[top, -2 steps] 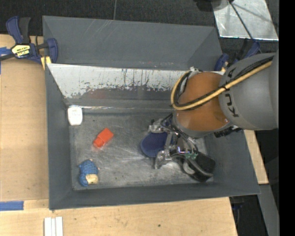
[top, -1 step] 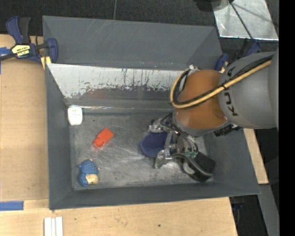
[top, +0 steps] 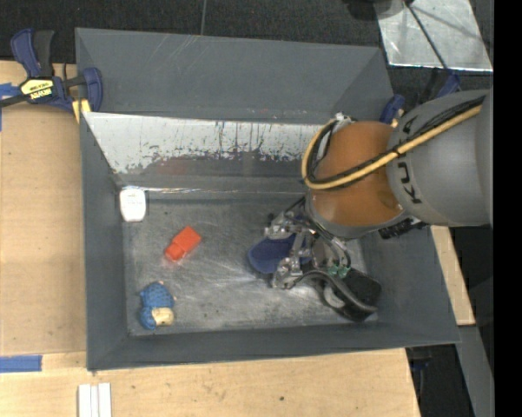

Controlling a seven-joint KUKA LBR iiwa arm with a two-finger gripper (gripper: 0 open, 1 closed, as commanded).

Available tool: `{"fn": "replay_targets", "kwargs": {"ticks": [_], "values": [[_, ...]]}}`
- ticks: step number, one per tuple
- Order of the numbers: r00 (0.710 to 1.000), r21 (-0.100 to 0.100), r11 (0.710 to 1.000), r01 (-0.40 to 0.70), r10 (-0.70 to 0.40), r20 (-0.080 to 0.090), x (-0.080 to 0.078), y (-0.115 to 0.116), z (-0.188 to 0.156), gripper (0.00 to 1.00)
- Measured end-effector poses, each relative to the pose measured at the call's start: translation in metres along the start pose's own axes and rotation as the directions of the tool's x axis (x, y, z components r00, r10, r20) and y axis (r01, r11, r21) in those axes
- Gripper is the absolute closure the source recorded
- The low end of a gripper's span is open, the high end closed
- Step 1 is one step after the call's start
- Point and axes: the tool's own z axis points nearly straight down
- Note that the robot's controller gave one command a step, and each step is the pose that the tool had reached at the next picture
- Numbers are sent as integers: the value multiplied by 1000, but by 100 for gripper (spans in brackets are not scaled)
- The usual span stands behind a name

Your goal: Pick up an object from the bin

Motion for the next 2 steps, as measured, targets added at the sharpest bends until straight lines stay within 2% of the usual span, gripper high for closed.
{"fn": "replay_targets", "kwargs": {"ticks": [1, 2], "values": [[1000, 3, 1000, 0, 0, -11, -3, 0, -47, 100], [1000, 3, 1000, 0, 0, -12, -6, 0, -80, 100]]}}
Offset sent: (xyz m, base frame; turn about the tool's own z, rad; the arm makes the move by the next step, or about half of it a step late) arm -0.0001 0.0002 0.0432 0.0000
